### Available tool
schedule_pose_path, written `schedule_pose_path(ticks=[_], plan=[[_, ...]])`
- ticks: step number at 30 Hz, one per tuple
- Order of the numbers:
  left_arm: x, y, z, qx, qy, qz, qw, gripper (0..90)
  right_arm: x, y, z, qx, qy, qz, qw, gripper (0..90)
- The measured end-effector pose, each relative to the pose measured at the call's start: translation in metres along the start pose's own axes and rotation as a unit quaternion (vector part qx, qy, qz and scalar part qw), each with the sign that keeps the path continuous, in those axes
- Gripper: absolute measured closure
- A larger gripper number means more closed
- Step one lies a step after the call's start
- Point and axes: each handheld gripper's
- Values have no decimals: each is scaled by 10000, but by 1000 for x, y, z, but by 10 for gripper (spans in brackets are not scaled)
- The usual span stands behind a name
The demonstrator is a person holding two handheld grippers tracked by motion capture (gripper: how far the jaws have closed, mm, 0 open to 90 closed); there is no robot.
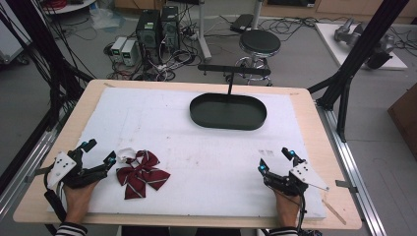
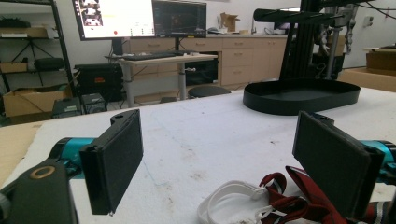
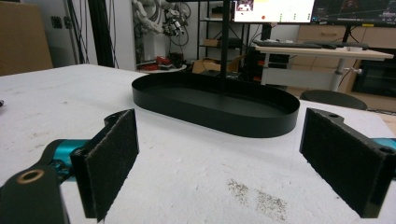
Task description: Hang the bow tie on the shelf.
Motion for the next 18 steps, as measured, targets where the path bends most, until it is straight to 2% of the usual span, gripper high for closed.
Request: schedule_pose_path(ticks=[14, 18], plan=[[-1, 1, 1, -47, -63, 40, 10000, 166, 1, -2, -1, 67, 68, -90, 9999, 108], [-2, 0, 1, 0, -111, 41, 9999, 166, 1, -2, 0, 67, 56, -100, 9999, 108]])
Point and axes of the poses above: each handheld gripper's, and its own axes: x roughly backward along the jaws, z roughly out of its top, y roughly to its right, and after that the axes turned 6 degrees about -y, right-handed
